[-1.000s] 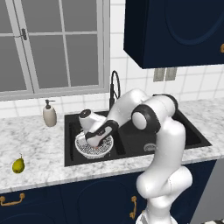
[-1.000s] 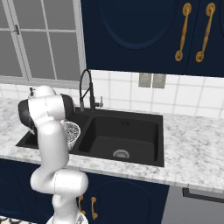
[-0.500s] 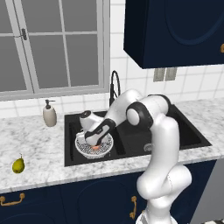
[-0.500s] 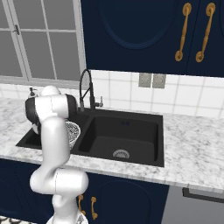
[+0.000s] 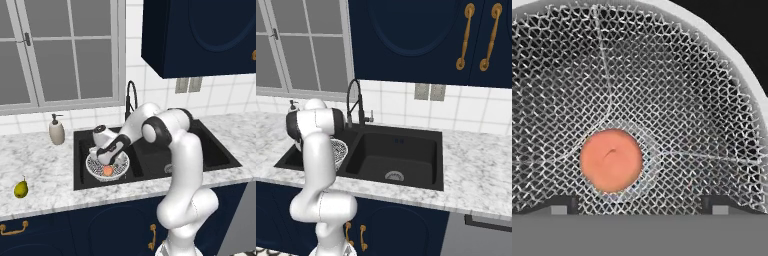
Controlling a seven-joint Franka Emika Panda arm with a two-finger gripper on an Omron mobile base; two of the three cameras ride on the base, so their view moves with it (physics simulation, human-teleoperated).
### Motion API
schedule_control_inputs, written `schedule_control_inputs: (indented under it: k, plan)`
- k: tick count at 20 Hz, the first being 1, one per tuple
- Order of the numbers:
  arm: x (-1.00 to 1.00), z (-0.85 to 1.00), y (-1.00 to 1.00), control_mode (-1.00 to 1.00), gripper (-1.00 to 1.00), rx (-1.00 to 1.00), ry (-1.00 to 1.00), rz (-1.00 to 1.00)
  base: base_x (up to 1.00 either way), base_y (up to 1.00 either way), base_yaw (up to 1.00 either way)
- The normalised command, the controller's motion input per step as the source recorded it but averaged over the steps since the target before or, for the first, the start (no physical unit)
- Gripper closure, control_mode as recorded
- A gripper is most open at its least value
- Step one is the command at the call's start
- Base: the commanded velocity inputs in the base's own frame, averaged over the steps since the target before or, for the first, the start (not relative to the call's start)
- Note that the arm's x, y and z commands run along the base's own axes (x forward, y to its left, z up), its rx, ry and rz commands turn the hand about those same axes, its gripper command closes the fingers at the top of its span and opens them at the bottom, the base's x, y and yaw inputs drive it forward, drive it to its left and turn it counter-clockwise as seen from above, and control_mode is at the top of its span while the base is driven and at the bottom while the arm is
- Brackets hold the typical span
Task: Put the colander in the sink, put the pear, peach in the colander, and turn on the sink faucet and pour water over the colander.
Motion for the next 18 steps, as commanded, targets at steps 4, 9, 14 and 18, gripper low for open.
schedule_control_inputs:
  k: [4,9,14,18]
  plan:
    - [-0.03,0.54,0.00,-1.00,-1.00,0.09,-0.08,-0.05,0.00,0.00,0.00]
    - [-0.43,1.00,-0.04,-1.00,-1.00,0.15,-0.04,0.00,0.00,0.00,0.00]
    - [-0.47,1.00,0.10,-1.00,-1.00,0.12,0.13,0.17,0.00,0.00,0.00]
    - [-0.39,0.94,0.57,-1.00,-1.00,0.09,0.29,0.27,0.00,0.00,0.00]
